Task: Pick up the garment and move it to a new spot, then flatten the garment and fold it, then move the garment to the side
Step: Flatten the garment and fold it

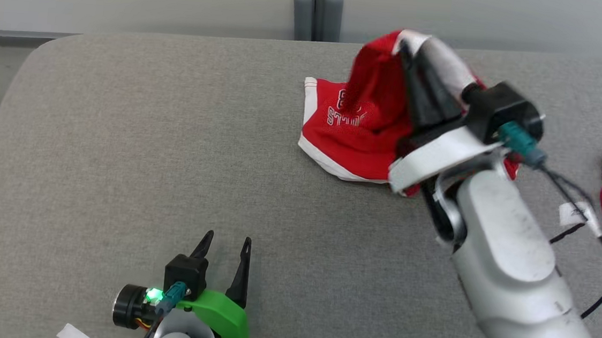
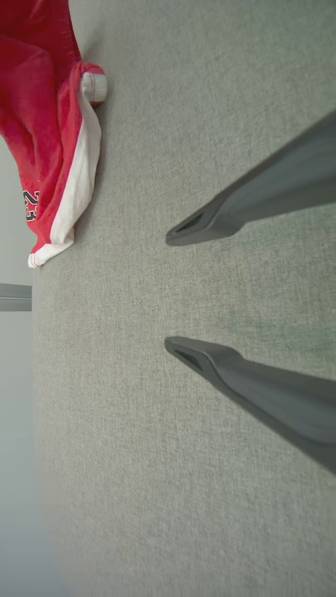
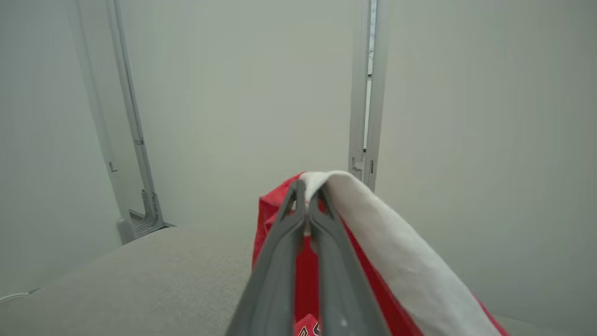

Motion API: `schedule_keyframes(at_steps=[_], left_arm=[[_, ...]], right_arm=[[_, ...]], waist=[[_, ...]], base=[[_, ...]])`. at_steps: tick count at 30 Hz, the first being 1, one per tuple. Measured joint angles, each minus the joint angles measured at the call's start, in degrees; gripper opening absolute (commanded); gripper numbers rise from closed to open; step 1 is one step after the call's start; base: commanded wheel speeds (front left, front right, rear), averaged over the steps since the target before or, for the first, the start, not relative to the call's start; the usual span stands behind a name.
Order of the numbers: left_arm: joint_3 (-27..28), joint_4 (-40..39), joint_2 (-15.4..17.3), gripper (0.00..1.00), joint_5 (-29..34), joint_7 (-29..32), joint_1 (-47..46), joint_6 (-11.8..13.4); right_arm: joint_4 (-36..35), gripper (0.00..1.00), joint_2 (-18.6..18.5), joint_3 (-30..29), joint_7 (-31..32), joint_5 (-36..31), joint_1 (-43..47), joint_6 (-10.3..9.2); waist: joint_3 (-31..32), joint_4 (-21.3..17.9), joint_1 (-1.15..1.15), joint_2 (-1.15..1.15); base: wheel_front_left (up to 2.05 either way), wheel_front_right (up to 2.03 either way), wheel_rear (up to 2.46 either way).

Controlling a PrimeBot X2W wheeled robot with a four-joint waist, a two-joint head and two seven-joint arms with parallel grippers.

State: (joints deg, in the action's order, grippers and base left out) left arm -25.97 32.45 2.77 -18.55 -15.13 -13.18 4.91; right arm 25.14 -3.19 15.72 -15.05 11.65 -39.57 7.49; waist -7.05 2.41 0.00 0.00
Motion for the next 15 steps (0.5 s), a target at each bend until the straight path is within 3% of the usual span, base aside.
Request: schedule_keyframes(at_steps=[6, 11, 12, 14, 15], left_arm=[[-0.32, -0.44, 0.0, 1.0, -0.08, 0.0, -0.05, 0.15], [-0.04, -0.19, 0.01, 1.0, -0.07, 0.0, -0.09, 0.21], [0.01, -0.1, 0.01, 1.0, -0.05, 0.0, -0.09, 0.21], [0.16, 0.08, 0.01, 1.0, 0.0, 0.0, -0.08, 0.22], [0.35, 0.12, 0.02, 1.0, 0.08, 0.0, -0.09, 0.29]], right_arm=[[3.6, 0.0, 0.3, 14.0, -0.01, 5.98, 7.55, 0.0], [6.7, 0.0, 0.3, 21.8, 0.0, 9.6, 9.55, 0.0], [7.83, 0.18, 0.33, 24.03, 0.0, 10.99, 9.66, 0.0], [9.38, 1.0, 0.24, 28.92, 0.11, 14.56, 10.12, -0.01], [9.48, 1.0, 0.2, 31.43, 0.11, 16.46, 10.03, -0.01]], waist=[[-0.57, 3.11, 0.0, 0.0], [-1.2, 4.92, 0.0, 0.0], [-1.31, 5.12, 0.0, 0.0], [-1.36, 5.17, 0.0, 0.0], [-1.32, 5.04, 0.0, 0.0]], base=[[0.0, 0.0, 0.0], [0.0, 0.0, 0.0], [0.0, 0.0, 0.0], [0.0, 0.0, 0.0], [0.0, 0.0, 0.0]])
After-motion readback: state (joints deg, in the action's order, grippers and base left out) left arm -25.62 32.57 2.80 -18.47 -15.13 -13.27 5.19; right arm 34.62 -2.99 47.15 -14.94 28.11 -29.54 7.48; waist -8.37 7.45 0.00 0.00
